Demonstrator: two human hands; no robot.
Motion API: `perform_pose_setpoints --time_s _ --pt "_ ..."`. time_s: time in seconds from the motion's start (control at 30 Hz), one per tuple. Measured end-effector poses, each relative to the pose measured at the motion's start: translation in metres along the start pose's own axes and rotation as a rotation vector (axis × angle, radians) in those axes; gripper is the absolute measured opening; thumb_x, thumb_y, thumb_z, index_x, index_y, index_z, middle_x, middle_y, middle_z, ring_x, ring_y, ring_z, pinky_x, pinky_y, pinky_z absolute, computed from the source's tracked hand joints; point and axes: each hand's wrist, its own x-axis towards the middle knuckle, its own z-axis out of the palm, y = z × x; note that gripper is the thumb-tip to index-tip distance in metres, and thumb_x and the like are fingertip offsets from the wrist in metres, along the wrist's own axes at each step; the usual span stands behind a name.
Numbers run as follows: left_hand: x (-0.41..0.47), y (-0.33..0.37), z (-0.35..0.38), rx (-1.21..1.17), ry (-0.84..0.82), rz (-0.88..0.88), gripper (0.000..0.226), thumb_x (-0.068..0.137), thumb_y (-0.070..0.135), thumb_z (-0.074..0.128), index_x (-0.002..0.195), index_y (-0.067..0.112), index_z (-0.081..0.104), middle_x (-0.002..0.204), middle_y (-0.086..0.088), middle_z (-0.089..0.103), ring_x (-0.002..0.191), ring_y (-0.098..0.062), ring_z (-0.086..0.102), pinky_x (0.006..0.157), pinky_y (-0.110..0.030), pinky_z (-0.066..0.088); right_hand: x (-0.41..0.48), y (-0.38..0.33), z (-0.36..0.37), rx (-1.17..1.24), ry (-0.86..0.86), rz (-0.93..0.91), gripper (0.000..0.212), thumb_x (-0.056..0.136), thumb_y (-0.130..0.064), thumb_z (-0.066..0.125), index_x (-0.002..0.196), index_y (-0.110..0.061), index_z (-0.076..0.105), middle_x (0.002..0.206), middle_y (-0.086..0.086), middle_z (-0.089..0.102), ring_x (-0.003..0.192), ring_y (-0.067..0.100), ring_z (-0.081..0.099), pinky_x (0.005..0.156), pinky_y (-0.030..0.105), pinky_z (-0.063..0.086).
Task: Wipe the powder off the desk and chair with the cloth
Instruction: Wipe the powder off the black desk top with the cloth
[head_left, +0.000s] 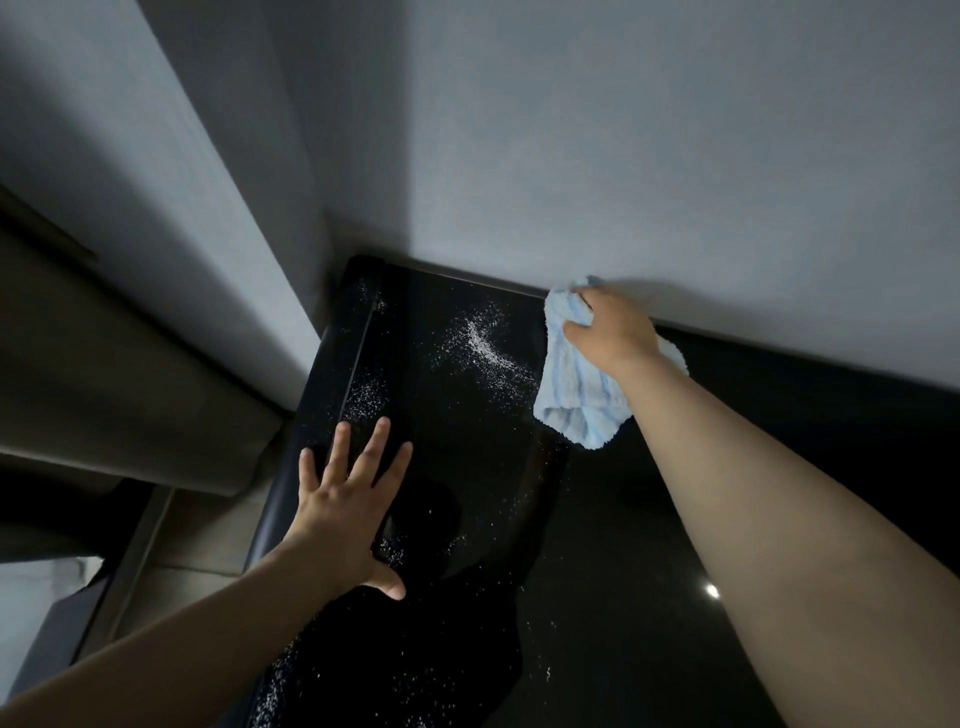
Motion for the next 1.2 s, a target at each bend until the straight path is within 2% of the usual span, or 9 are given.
perform_pose_setpoints --time_s 0.1,0.2,0.37,0.5,0.7,0.97,1.2 --pt "0.001 0.001 -0.001 0.013 -0.021 -0.005 0.151 0.045 0.083 0.067 0.143 0.025 -0.032 0.135 -0.002 -0.054 0.138 -0.042 -0.03 0.111 -0.066 -0.001 0.006 0.003 0.007 -0.003 -0.046 0.005 0.06 0.092 -0.036 0.055 0.148 -0.027 0.034 0.158 -0.006 0.026 0.141 0.024 0.031 0.107 0.045 0.039" --pt "0.003 0.002 0.0 0.019 -0.037 -0.008 0.152 0.045 0.083 0.067 0.137 0.023 -0.038 0.132 -0.003 -0.057 0.138 -0.043 -0.03 0.11 -0.067 -0.001 0.007 0.002 0.015 -0.024 -0.054 0.026 0.063 0.093 -0.041 0.053 0.149 -0.027 0.031 0.156 -0.004 0.03 0.139 0.027 0.035 0.107 0.045 0.039" --pt "0.004 0.001 0.002 0.008 -0.031 -0.01 0.153 0.043 0.084 0.067 0.13 0.022 -0.043 0.13 -0.002 -0.059 0.138 -0.043 -0.031 0.11 -0.067 -0.001 0.004 0.003 0.021 -0.056 -0.017 0.01 0.061 0.093 -0.041 0.051 0.148 -0.022 0.034 0.156 -0.003 0.031 0.14 0.026 0.033 0.108 0.043 0.035" --pt "0.005 0.001 0.002 0.002 -0.033 -0.009 0.154 0.042 0.083 0.067 0.13 0.023 -0.043 0.131 -0.002 -0.06 0.137 -0.044 -0.031 0.109 -0.067 -0.002 -0.005 0.003 0.024 -0.082 -0.016 0.013 0.061 0.094 -0.042 0.05 0.149 -0.022 0.033 0.157 0.002 0.029 0.141 0.029 0.032 0.105 0.044 0.038" --pt "0.005 0.002 0.0 -0.001 -0.041 -0.005 0.154 0.043 0.082 0.069 0.131 0.022 -0.042 0.132 -0.004 -0.059 0.137 -0.045 -0.031 0.109 -0.068 -0.001 -0.021 0.003 0.028 -0.097 -0.002 0.009 0.061 0.094 -0.042 0.05 0.149 -0.024 0.032 0.157 0.0 0.028 0.139 0.028 0.034 0.101 0.043 0.043" --pt "0.004 0.002 0.0 -0.012 -0.029 0.01 0.154 0.043 0.082 0.069 0.132 0.022 -0.041 0.135 -0.005 -0.057 0.137 -0.046 -0.03 0.108 -0.069 0.001 -0.035 0.001 0.032 -0.088 0.011 0.006 0.058 0.093 -0.04 0.051 0.147 -0.023 0.037 0.154 0.0 0.034 0.134 0.031 0.04 0.095 0.044 0.049" --pt "0.008 0.001 0.004 -0.021 -0.02 0.01 0.156 0.041 0.082 0.07 0.132 0.022 -0.042 0.133 -0.004 -0.059 0.137 -0.046 -0.03 0.107 -0.07 0.0 -0.049 -0.001 0.036 -0.078 0.003 0.027 0.058 0.093 -0.041 0.051 0.146 -0.024 0.037 0.154 -0.001 0.033 0.135 0.031 0.039 0.098 0.043 0.048"
